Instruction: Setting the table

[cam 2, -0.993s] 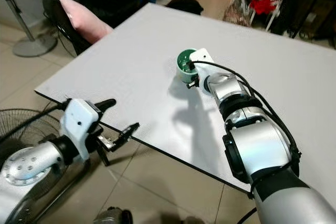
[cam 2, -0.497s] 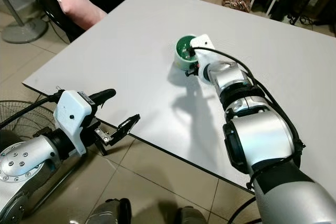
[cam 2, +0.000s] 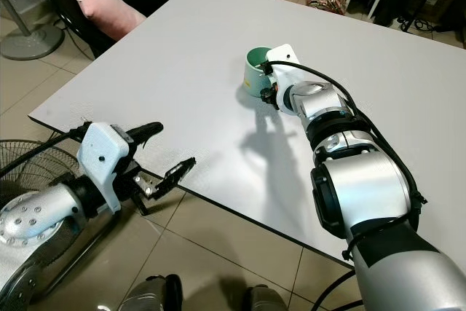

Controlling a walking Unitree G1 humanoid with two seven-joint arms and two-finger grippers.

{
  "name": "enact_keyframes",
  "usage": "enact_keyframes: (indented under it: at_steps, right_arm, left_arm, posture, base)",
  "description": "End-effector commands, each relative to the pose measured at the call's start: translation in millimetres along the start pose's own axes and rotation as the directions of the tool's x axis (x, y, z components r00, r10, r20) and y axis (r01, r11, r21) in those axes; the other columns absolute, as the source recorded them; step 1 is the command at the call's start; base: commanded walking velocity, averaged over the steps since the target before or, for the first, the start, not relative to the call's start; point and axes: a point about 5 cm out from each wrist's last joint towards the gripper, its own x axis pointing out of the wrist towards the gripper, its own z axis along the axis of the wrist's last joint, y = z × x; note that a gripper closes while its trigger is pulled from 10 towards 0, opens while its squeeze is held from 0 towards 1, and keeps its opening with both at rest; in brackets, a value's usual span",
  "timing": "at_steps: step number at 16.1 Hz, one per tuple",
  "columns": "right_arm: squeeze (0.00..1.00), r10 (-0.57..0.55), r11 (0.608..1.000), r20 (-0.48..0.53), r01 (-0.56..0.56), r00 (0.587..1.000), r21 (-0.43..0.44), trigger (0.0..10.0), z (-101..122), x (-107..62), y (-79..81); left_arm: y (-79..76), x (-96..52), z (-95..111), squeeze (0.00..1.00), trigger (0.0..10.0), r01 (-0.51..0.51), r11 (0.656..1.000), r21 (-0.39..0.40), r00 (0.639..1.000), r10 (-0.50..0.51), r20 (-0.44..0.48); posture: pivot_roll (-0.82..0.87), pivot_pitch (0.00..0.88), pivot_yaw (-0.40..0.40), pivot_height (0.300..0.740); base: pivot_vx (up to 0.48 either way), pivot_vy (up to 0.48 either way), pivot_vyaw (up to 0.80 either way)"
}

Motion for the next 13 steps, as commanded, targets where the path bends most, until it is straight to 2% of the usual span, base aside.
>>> enact_keyframes:
  at_steps: [1, 4, 8, 9, 10, 11, 12, 13]
  right_arm:
    - [1.0, -0.007, 1.0, 0.023, 0.008, 1.0, -0.009, 10.0, 13, -5.1, -6.8]
    - [1.0, 0.008, 1.0, 0.037, -0.008, 0.999, 0.005, 10.0, 20, -10.3, -14.1]
    - [1.0, 0.063, 0.994, 0.085, -0.07, 0.994, 0.082, 10.0, 26, -21.1, -29.5]
    - [1.0, 0.12, 0.98, 0.115, -0.136, 0.986, 0.144, 10.0, 20, -28.3, -39.2]
    - [0.63, 0.176, 0.961, 0.186, -0.209, 0.967, 0.179, 10.0, 15, -34.2, -39.1]
    - [0.0, 0.208, 0.946, 0.283, -0.267, 0.936, 0.187, 10.0, 13, -42.1, -34.9]
    - [0.0, 0.197, 0.945, 0.404, -0.282, 0.893, 0.163, 10.0, 4, -58.6, -23.5]
    - [0.0, 0.185, 0.944, 0.457, -0.287, 0.87, 0.164, 10.0, -3, -70.1, -14.5]
  left_arm:
    - [1.5, 0.8, -1, 0.0, 10.0, 0.001, 1.0, 0.009, 1.0, -0.001, -0.002]
    - [5.1, 1.8, 0, 0.0, 10.0, -0.009, 1.0, 0.005, 1.0, 0.009, 0.013]
    - [9.2, -0.4, 0, 0.0, 10.0, -0.065, 0.991, -0.119, 0.996, 0.071, 0.048]
    - [3.3, -4.6, -5, 0.0, 10.0, -0.096, 0.98, -0.175, 0.994, 0.104, 0.038]
    - [1.4, -6.6, -10, 0.0, 10.0, -0.159, 0.973, -0.168, 0.987, 0.163, 0.012]
    - [2.8, -7.3, -15, 0.0, 10.0, -0.231, 0.962, -0.144, 0.973, 0.231, -0.015]
    - [5.3, -8.4, -26, 0.0, 10.0, -0.325, 0.941, -0.096, 0.945, 0.32, -0.069]
    - [7.6, -10.0, -33, 0.0, 10.0, -0.381, 0.92, -0.095, 0.922, 0.371, -0.107]
  posture:
    - [-0.06, 0.126, -0.011, 0.74]
    - [-0.07, 0.083, -0.006, 0.74]
    - [-0.08, 0.019, -0.001, 0.74]
    - [-0.07, 0.0, 0.01, 0.74]
    - [-0.08, 0.0, 0.016, 0.74]
    - [-0.08, 0.0, 0.021, 0.74]
    - [-0.08, 0.0, 0.034, 0.74]
    - [-0.08, 0.0, 0.041, 0.74]
  base:
    - [0.0, 0.0, 0.0]
    - [0.0, 0.0, 0.0]
    - [0.0, 0.0, 0.0]
    - [0.0, 0.0, 0.0]
    - [0.0, 0.0, 0.0]
    - [0.0, 0.0, 0.0]
    - [0.0, 0.0, 0.0]
    - [0.0, 0.0, 0.0]
